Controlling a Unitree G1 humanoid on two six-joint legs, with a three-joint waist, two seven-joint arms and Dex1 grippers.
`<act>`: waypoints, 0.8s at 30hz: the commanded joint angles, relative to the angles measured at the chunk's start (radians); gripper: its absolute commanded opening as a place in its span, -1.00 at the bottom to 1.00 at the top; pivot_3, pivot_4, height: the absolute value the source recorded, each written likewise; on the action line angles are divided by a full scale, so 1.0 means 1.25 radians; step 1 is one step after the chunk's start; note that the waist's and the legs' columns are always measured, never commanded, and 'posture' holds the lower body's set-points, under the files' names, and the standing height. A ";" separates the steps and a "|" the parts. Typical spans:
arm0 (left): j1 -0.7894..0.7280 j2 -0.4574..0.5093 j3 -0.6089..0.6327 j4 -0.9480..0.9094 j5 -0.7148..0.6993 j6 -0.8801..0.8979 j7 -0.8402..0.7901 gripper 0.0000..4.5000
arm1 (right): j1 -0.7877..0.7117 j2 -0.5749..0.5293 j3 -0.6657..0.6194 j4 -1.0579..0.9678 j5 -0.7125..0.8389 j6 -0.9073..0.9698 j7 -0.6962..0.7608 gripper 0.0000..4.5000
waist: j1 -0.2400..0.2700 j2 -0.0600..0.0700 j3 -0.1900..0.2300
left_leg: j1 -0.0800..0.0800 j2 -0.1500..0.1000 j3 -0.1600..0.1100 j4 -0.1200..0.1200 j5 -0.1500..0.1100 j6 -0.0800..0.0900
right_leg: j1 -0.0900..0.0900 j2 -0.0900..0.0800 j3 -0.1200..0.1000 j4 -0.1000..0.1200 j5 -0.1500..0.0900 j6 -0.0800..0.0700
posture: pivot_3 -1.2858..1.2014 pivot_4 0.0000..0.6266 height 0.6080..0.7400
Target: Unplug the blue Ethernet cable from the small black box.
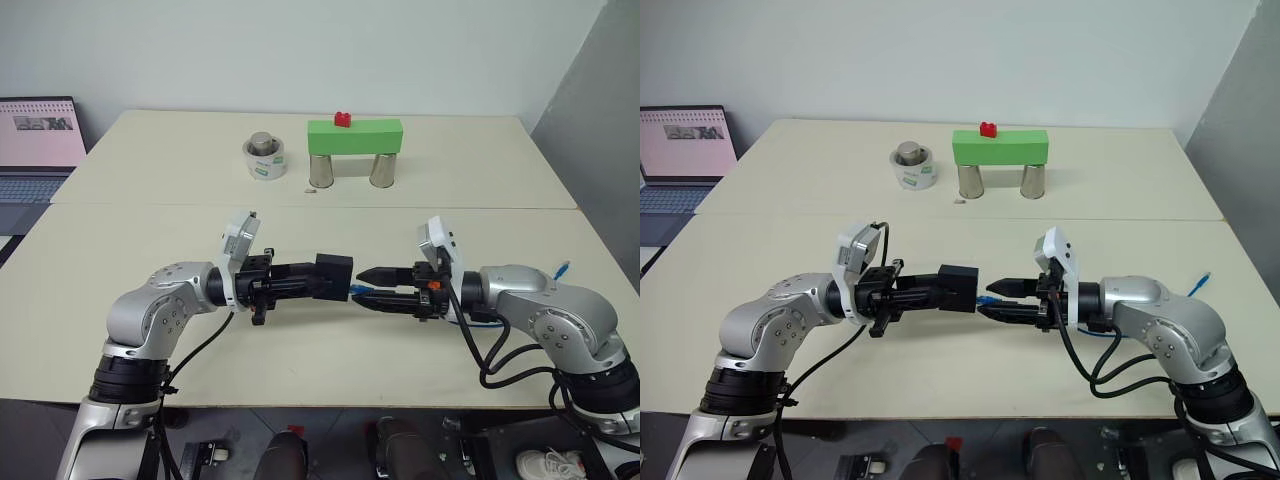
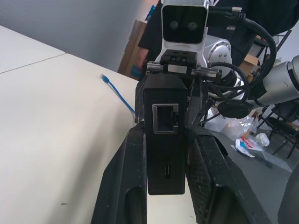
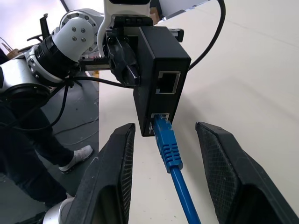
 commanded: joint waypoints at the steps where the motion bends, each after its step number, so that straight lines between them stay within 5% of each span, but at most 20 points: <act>1: -0.018 0.005 0.013 -0.032 -0.020 -0.011 -0.010 -0.66 | -0.018 0.006 -0.011 -0.006 0.013 0.014 0.020 -0.03 | 0.000 0.000 0.000 | 0.000 0.000 0.000 0.000 0.000 0.000 | 0.000 0.000 0.000 0.000 0.000 0.000 | 0.03 -0.52 1.00; 11: -0.019 0.007 0.012 -0.034 -0.015 -0.018 -0.015 -0.66 | -0.021 0.022 -0.026 0.006 0.015 0.038 0.025 -0.03 | 0.000 0.000 0.000 | 0.000 0.000 0.000 0.000 0.000 0.000 | 0.000 0.000 0.000 0.000 0.000 0.000 | 0.03 -0.52 1.00; 20: -0.010 0.011 0.002 -0.044 -0.007 -0.031 -0.026 -0.66 | -0.028 0.034 -0.037 0.006 0.024 0.070 0.027 -0.97 | 0.000 0.000 0.000 | 0.000 0.000 0.000 0.000 0.000 0.000 | 0.000 0.000 0.000 0.000 0.000 0.000 | 0.03 -0.52 1.00; 24: -0.003 0.020 -0.008 -0.050 0.005 -0.042 -0.042 -0.66 | -0.029 0.027 -0.035 0.006 0.023 0.079 0.038 -0.99 | 0.000 0.000 0.000 | 0.000 0.000 0.000 0.000 0.000 0.000 | 0.000 0.000 0.000 0.000 0.000 0.000 | 0.03 -0.52 1.00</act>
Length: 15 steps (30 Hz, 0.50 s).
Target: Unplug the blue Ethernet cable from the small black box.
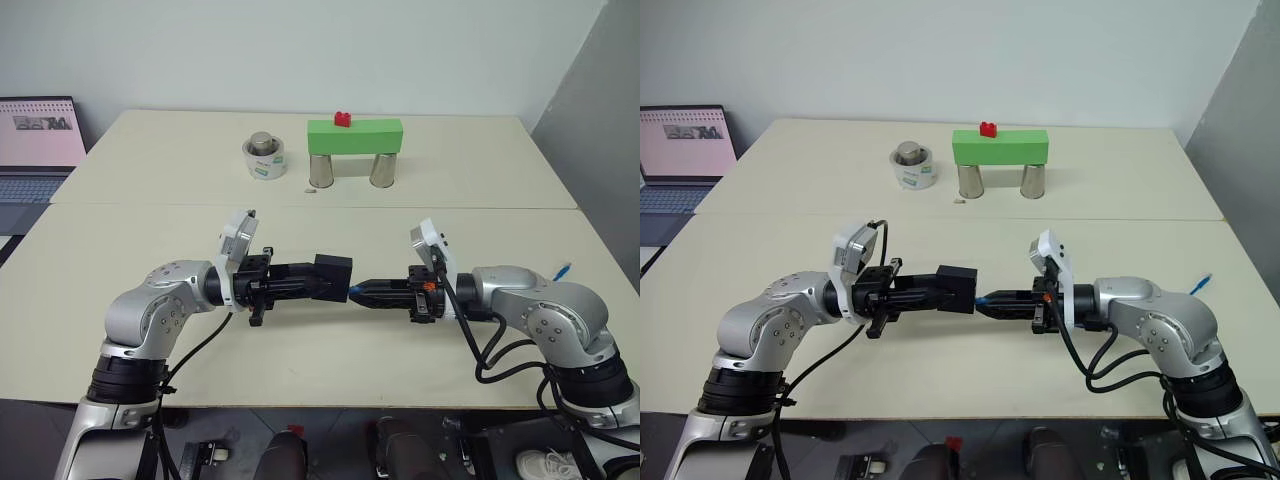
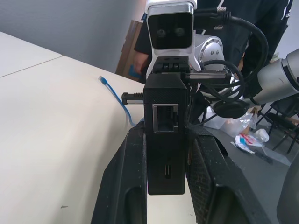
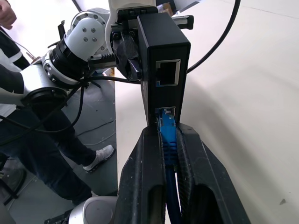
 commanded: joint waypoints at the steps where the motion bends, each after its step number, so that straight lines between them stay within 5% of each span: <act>1: 0.000 0.018 -0.014 -0.047 0.005 -0.027 -0.029 -0.66 | -0.016 -0.007 -0.020 -0.015 0.015 0.009 0.016 -0.99 | 0.000 0.000 0.000 | 0.000 0.000 0.000 0.000 0.000 0.000 | 0.000 0.000 0.000 0.000 0.000 0.000 | 0.03 -0.52 1.00; 15: -0.002 0.102 -0.020 0.045 0.109 -0.137 -0.060 -0.66 | 0.006 -0.119 -0.022 0.009 -0.028 0.019 0.099 -0.99 | 0.000 0.000 0.000 | -0.001 0.000 0.001 0.000 0.000 0.000 | -0.002 0.000 0.000 0.000 0.000 0.000 | 0.03 -0.52 1.00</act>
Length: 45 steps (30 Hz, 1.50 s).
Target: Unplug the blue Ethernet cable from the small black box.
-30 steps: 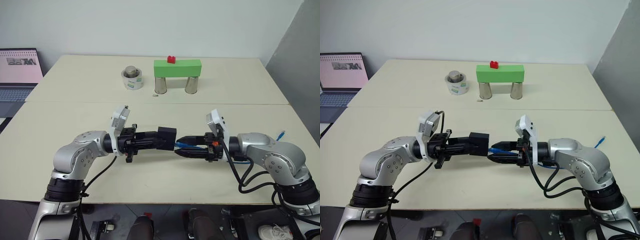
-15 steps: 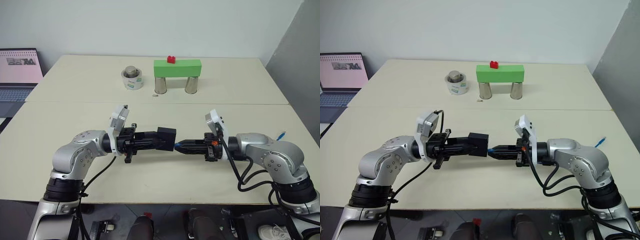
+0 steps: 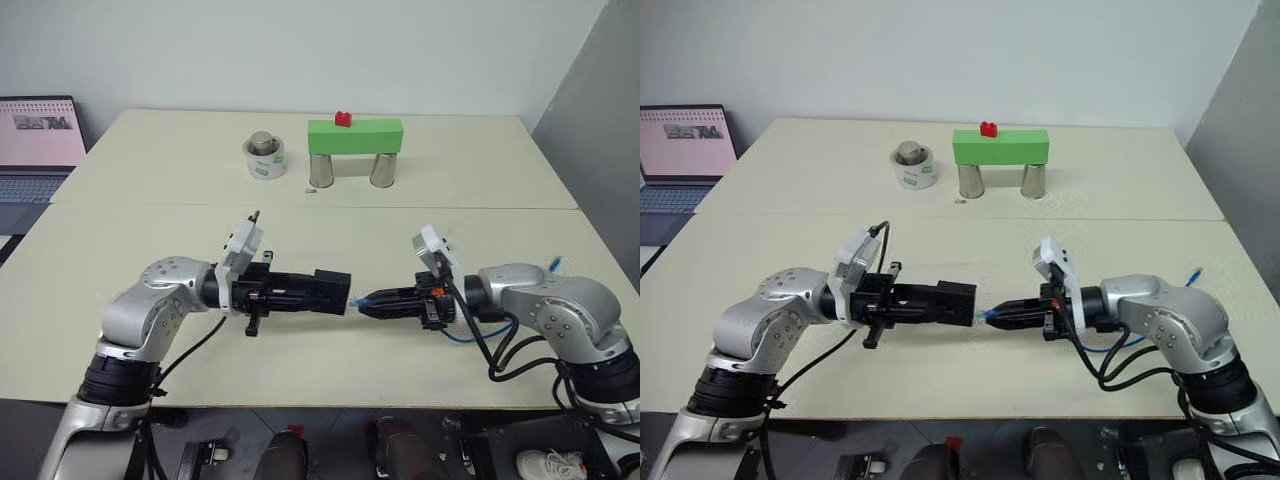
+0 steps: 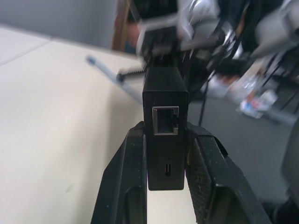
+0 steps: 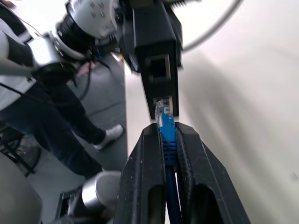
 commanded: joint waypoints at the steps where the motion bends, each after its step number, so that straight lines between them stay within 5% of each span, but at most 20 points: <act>1: -0.006 0.012 0.024 0.012 0.007 -0.022 -0.005 -0.66 | 0.012 -0.016 -0.024 -0.007 -0.010 -0.019 0.018 -0.99 | 0.000 0.000 0.000 | -0.001 0.000 0.000 0.000 0.000 0.000 | -0.001 0.000 0.000 0.000 0.000 0.000 | 0.03 -0.52 1.00; 5: -0.003 0.014 0.030 0.019 0.012 -0.029 0.007 -0.66 | 0.015 0.010 -0.017 0.057 -0.112 -0.110 -0.033 -0.99 | 0.000 0.000 0.000 | -0.004 0.000 0.000 0.000 0.000 0.000 | -0.003 0.000 0.000 0.000 0.000 0.000 | 0.03 -0.52 1.00; 11: 0.014 -0.001 0.021 0.006 0.022 -0.035 0.035 -0.66 | -0.062 0.111 0.024 0.388 -0.448 -0.413 -0.289 -0.99 | -0.005 0.000 0.000 | -0.004 0.000 0.001 0.001 0.000 0.000 | -0.003 0.000 0.001 0.000 0.001 0.001 | 0.03 -0.52 1.00; 17: 0.048 -0.011 0.028 -0.017 0.023 -0.027 0.067 -0.66 | -0.074 0.134 0.002 0.517 -0.532 -0.501 -0.331 -0.30 | -0.004 0.000 0.000 | -0.006 0.000 0.000 0.000 0.000 0.000 | -0.005 0.000 0.000 0.000 0.001 -0.001 | 0.03 -0.52 1.00; 28: 0.066 -0.118 0.149 0.075 0.078 -0.114 0.351 -0.66 | 0.026 0.008 -0.071 0.110 -0.290 -0.354 -0.019 0.83 | 0.001 0.001 0.001 | -0.007 0.000 -0.001 0.001 0.000 0.000 | -0.005 0.000 -0.001 0.001 0.001 0.000 | 0.03 -0.52 1.00; 34: 0.003 -0.210 0.223 0.371 0.265 -0.484 0.655 -0.66 | 0.026 0.075 0.008 -0.032 -0.290 -0.303 -0.069 0.83 | -0.001 0.001 0.000 | 0.001 0.001 -0.001 0.001 0.000 0.000 | 0.000 0.001 0.000 0.002 0.001 0.000 | 0.03 -0.52 1.00; 42: -0.050 -0.250 0.226 0.619 0.331 -0.651 0.763 -0.66 | -0.003 0.122 0.034 -0.018 -0.309 -0.287 -0.096 0.83 | 0.006 0.000 0.000 | -0.002 -0.001 -0.001 0.002 0.000 0.000 | -0.001 -0.002 0.000 0.000 0.002 0.001 | 0.03 -0.52 1.00; 45: -0.055 -0.258 0.227 0.656 0.320 -0.658 0.751 -0.31 | 0.000 0.118 0.035 -0.021 -0.312 -0.283 -0.093 0.84 | 0.007 0.000 0.000 | -0.003 -0.002 -0.001 0.001 0.000 0.000 | -0.001 -0.002 -0.001 0.000 0.002 0.001 | 0.03 -0.52 1.00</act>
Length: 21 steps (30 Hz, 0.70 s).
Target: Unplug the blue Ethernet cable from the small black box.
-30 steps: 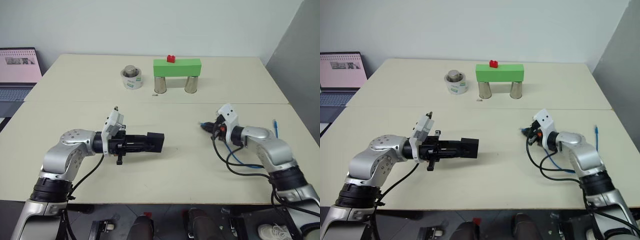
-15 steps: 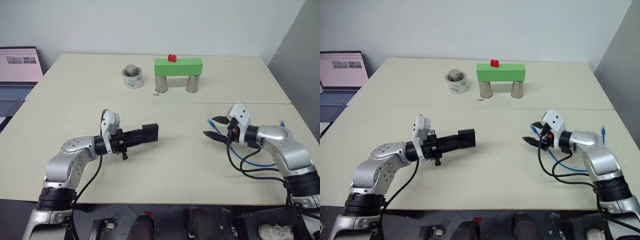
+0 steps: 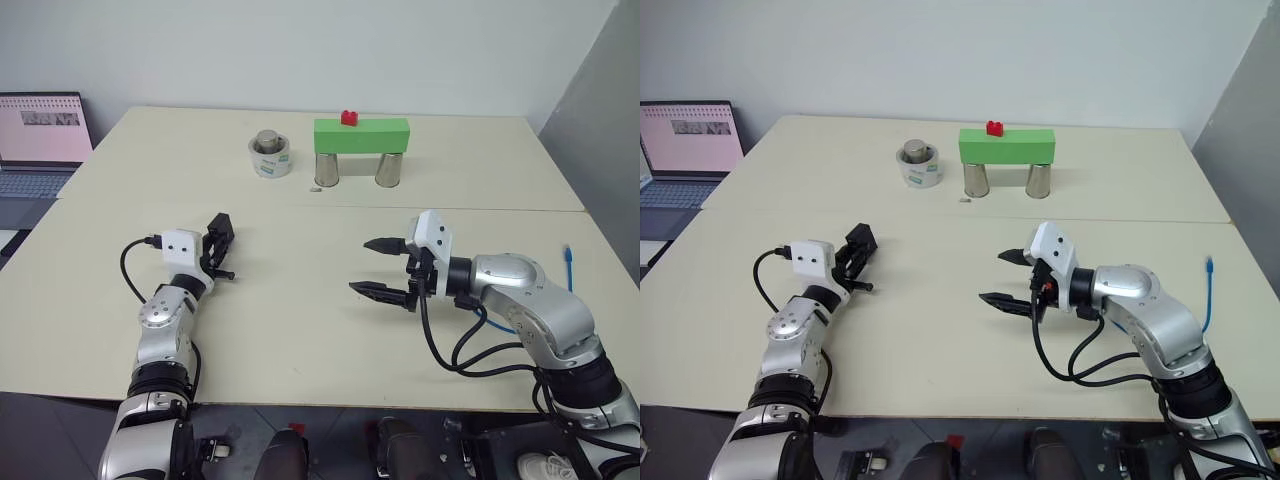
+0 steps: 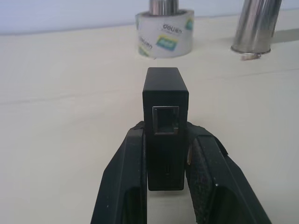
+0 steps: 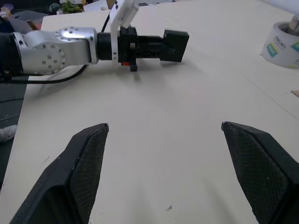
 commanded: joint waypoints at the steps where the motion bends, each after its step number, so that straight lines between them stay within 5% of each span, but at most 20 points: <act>1: -0.011 -0.006 0.007 0.036 -0.007 -0.015 -0.015 -0.23 | -0.002 -0.006 -0.013 -0.021 -0.002 -0.001 0.001 0.84 | -0.001 0.000 0.000 | 0.000 0.000 0.000 0.000 0.000 0.000 | 0.000 0.000 0.000 0.000 0.000 0.000 | 0.03 -0.52 1.00; 8: 0.049 -0.010 0.014 -0.032 -0.033 0.002 -0.038 0.47 | 0.012 -0.010 -0.023 -0.043 0.005 0.016 -0.011 0.84 | -0.004 0.000 0.000 | 0.002 0.000 0.001 0.000 0.000 0.000 | 0.001 0.000 0.000 0.001 0.000 0.001 | 0.03 -0.52 1.00; 13: 0.149 0.002 0.009 -0.210 -0.041 0.097 -0.021 0.93 | 0.030 -0.025 -0.031 -0.056 0.012 0.026 -0.008 0.84 | -0.008 0.000 0.000 | 0.003 0.001 0.002 -0.001 0.000 0.000 | 0.001 0.001 0.001 0.001 0.000 0.001 | 0.03 -0.52 1.00; 21: 0.283 0.128 0.006 -0.477 -0.052 0.362 -0.066 0.93 | 0.104 -0.065 -0.095 -0.063 0.015 0.023 -0.021 0.84 | -0.007 0.000 0.000 | 0.003 0.002 0.001 -0.001 0.000 0.000 | 0.001 0.002 0.001 0.001 -0.001 0.000 | 0.03 -0.52 1.00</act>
